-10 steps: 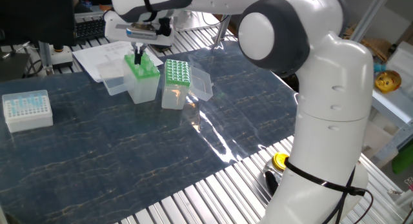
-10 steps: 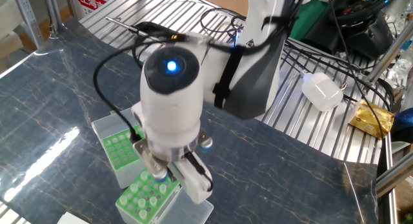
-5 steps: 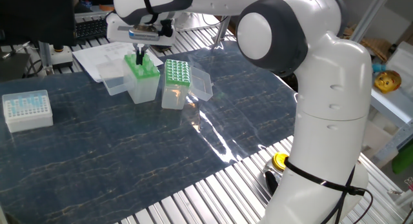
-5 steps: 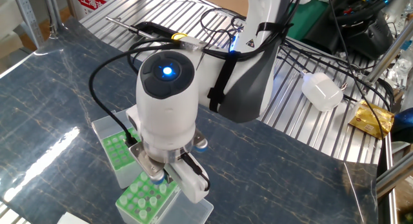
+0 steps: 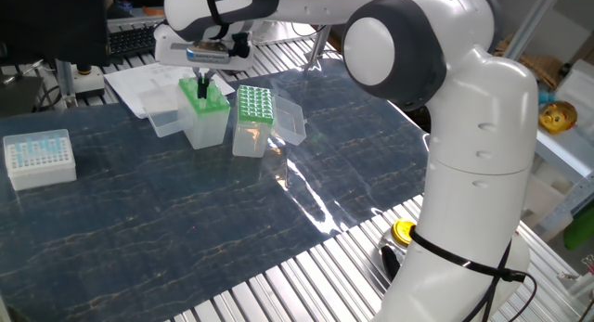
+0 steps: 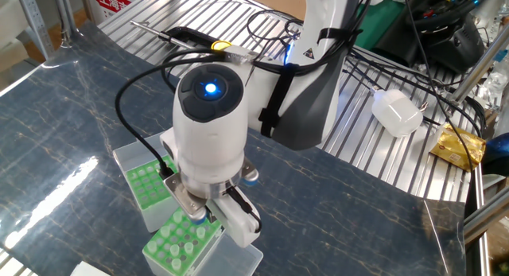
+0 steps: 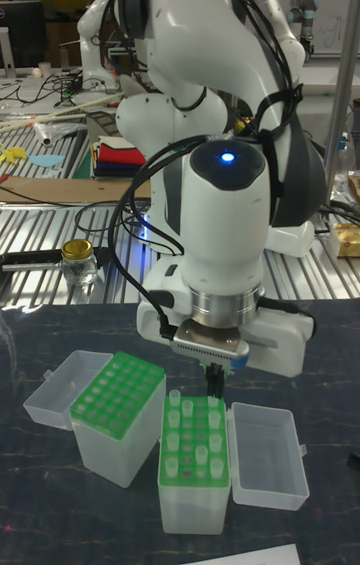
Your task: Transfer all large pipette tips from one holder to another
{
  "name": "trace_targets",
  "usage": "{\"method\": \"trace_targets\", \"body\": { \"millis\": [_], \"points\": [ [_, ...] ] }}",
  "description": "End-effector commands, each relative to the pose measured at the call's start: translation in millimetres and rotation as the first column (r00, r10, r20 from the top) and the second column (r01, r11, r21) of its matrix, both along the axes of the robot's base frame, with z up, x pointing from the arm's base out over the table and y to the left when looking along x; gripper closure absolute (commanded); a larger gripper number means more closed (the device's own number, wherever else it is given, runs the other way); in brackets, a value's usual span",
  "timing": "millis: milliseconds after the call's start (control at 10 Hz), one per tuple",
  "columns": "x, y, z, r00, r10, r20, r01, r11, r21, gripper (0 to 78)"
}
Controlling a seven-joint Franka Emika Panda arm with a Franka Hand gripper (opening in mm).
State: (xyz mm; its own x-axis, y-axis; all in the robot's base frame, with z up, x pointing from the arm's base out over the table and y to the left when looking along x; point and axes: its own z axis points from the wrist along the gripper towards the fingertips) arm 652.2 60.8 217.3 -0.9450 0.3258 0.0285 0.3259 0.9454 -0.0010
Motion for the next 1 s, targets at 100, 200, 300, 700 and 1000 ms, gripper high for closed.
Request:
{"method": "trace_targets", "body": {
  "millis": [100,200,300,700,1000],
  "points": [
    [0.4,0.0,1.5,1.000,-0.016,-0.002,0.016,1.000,-0.003,77.6],
    [0.4,0.0,1.5,1.000,-0.017,-0.002,0.017,1.000,-0.004,77.6],
    [0.4,0.0,1.5,1.000,-0.019,-0.002,0.019,1.000,-0.004,77.6],
    [0.4,0.0,1.5,1.000,-0.020,-0.002,0.020,1.000,-0.004,0.1],
    [0.4,0.0,1.5,1.000,-0.020,-0.002,0.020,1.000,-0.004,0.1]
  ]
}}
